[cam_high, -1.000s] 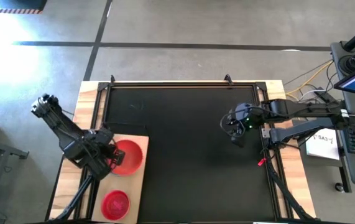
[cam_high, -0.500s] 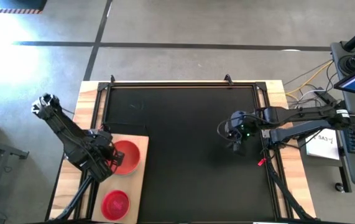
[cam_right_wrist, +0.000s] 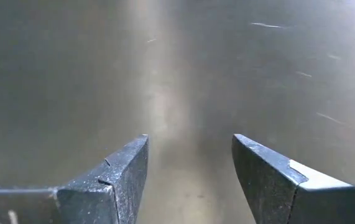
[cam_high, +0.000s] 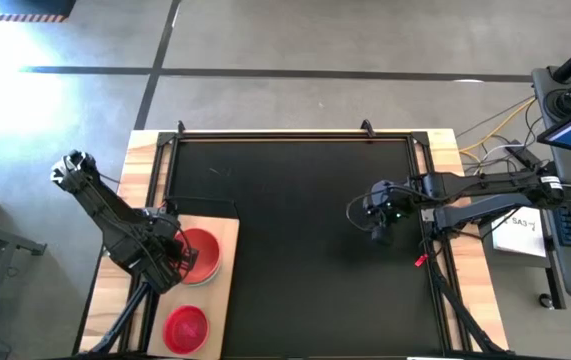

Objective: Place and stack bowls onto a shelf
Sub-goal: Stack the orange bowl on the green bowl on the shelf

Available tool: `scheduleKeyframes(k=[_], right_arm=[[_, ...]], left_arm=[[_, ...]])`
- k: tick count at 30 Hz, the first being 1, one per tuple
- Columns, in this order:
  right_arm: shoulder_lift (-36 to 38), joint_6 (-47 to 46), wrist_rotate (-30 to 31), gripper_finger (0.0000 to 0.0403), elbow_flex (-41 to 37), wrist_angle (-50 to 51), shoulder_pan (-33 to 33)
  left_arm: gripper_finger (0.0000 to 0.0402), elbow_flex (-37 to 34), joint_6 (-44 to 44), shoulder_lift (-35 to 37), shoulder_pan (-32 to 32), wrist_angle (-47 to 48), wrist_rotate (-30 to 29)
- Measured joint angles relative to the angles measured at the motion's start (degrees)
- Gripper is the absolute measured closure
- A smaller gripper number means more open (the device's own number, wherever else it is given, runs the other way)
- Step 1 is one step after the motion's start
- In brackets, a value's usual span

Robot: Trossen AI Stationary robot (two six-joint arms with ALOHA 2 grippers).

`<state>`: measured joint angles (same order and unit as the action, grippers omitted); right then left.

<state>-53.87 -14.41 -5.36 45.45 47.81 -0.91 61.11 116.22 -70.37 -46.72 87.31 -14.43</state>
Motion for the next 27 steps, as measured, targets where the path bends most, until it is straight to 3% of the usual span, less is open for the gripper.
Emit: scheduleKeyframes(k=[8,15,20,27], right_arm=[[0.47,-7.25,14.08,0.0184,0.76,1.62,0.01],[0.48,-15.14,32.64,0.0183,0.67,1.92,0.00],[0.37,-14.20,33.54,0.0183,0.66,1.70,0.02],[0.35,-13.57,33.75,0.0183,0.43,1.55,0.02]], left_arm=[[0.0293,4.48,-1.25,-0.13,0.00,0.34,0.64],[0.0280,6.35,-1.56,-1.21,-0.13,1.70,1.03],[0.0280,6.00,-1.25,-1.38,-0.15,2.72,5.47],[0.0280,6.91,-2.75,-1.08,-0.13,2.74,1.97]])
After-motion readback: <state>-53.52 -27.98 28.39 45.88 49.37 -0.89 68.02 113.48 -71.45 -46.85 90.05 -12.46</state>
